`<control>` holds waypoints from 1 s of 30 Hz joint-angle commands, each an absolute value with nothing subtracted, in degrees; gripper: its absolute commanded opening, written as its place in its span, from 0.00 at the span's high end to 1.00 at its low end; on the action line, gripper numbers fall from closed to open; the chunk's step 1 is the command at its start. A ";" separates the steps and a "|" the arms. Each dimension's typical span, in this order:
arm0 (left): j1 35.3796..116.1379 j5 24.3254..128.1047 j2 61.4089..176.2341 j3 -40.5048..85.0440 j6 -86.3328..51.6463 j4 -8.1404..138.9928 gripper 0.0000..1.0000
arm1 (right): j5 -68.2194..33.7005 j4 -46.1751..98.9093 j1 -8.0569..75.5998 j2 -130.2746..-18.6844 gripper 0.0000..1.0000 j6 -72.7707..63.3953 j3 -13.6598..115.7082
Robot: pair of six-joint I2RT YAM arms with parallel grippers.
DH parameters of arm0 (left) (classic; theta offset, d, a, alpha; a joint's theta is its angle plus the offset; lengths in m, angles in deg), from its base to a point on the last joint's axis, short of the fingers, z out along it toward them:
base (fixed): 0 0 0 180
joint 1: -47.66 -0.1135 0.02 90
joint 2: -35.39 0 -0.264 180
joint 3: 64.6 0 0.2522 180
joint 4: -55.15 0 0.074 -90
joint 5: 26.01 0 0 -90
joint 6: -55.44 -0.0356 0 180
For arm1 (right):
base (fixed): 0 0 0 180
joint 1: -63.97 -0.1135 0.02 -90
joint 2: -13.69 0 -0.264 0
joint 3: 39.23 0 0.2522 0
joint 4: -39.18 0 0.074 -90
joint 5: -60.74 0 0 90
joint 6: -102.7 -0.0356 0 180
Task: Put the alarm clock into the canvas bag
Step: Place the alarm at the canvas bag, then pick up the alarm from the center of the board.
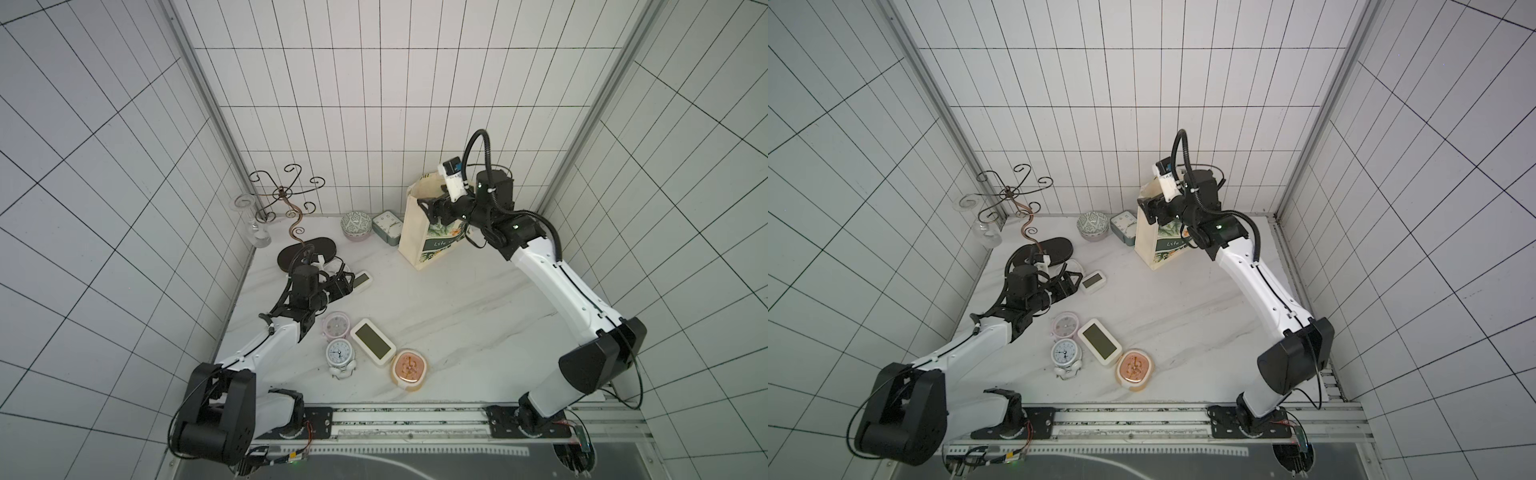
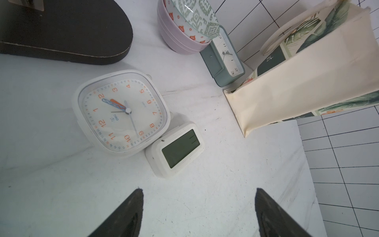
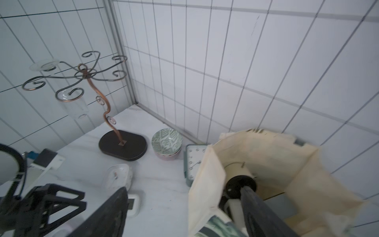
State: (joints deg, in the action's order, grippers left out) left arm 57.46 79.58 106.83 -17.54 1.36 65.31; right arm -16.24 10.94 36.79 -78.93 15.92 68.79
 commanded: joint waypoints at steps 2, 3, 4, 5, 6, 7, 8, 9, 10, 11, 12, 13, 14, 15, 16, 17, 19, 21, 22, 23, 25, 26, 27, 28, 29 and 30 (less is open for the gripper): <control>56.89 81.04 108.92 -18.55 2.62 62.10 0.23 | -5.76 17.60 35.86 -80.53 0.20 12.48 57.03; 56.81 81.11 109.24 -18.76 2.87 61.82 0.23 | -4.83 17.47 35.43 -81.43 0.20 13.38 56.36; 56.72 81.04 109.57 -19.03 3.12 61.47 0.23 | -3.56 16.68 35.04 -82.80 0.19 15.43 56.27; 56.63 80.80 109.69 -19.19 3.35 61.35 0.23 | -2.19 15.78 34.65 -84.31 0.18 18.20 56.44; 56.55 80.60 109.81 -19.37 3.48 61.35 0.23 | -1.27 15.49 34.40 -85.53 0.18 20.56 56.53; 56.49 80.51 109.91 -19.46 3.49 61.56 0.23 | -0.27 15.27 34.09 -87.06 0.18 23.02 56.68; 56.37 80.39 110.09 -19.51 3.49 62.06 0.23 | 1.98 14.85 33.88 -88.72 0.18 26.59 57.01; 56.30 80.09 110.24 -19.43 3.58 62.58 0.23 | 3.61 14.82 33.50 -90.02 0.17 29.65 57.00; 56.19 79.62 110.45 -19.50 3.74 63.12 0.23 | 4.67 15.11 33.07 -91.43 0.16 33.00 57.02; 55.97 79.47 110.52 -19.48 3.85 63.49 0.23 | 5.64 15.13 32.51 -92.99 0.15 36.69 57.21; 55.79 79.46 110.70 -19.48 3.93 63.63 0.23 | 6.17 15.20 31.99 -94.18 0.14 40.11 57.59; 55.69 79.37 110.80 -19.48 4.09 63.63 0.23 | 6.62 15.39 31.44 -95.84 0.13 43.49 58.18; 55.64 79.07 110.87 -19.46 4.06 63.72 0.23 | 6.94 15.63 31.01 -97.50 0.13 46.67 59.01; 55.54 79.10 110.89 -19.48 4.04 63.71 0.23 | 7.27 15.49 30.62 -99.08 0.12 49.68 59.89; 55.48 78.95 110.95 -19.49 3.89 63.72 0.23 | 7.39 15.23 30.05 -100.83 0.12 52.73 60.98; 55.33 78.94 110.98 -19.47 3.71 63.72 0.23 | 7.54 15.17 29.62 -102.47 0.11 55.60 62.12; 55.05 79.02 110.98 -19.56 3.60 63.72 0.23 | 8.34 14.14 28.94 -105.59 0.10 61.03 64.30; 54.87 79.02 110.98 -19.56 3.36 63.72 0.23 | 8.49 13.17 28.48 -109.09 0.08 65.20 67.20; 54.73 78.87 110.98 -19.59 3.20 63.77 0.23 | 8.57 12.23 28.30 -111.15 0.07 67.11 69.25; 54.69 78.74 110.98 -19.57 3.05 63.81 0.23 | 8.62 10.83 28.16 -113.00 0.07 68.70 71.78; 54.60 78.25 111.06 -19.57 2.67 63.90 0.23 | 8.46 6.56 27.86 -116.88 0.07 72.01 77.01; 54.47 78.18 111.23 -19.60 2.49 63.98 0.23 | 7.99 5.44 27.70 -118.70 0.06 72.58 78.95; 54.38 78.11 111.32 -19.56 2.36 64.07 0.23 | 7.88 4.81 27.59 -119.95 0.05 72.99 80.69; 54.34 78.01 111.48 -19.57 2.30 64.07 0.23 | 8.23 4.06 27.59 -121.39 0.04 73.61 82.39; 54.30 77.97 111.58 -19.57 2.20 64.00 0.23 | 8.49 3.80 27.50 -122.55 0.03 73.79 83.79; 54.34 78.04 111.67 -19.60 2.18 63.94 0.23 | 8.61 3.80 27.41 -123.34 0.03 73.63 84.84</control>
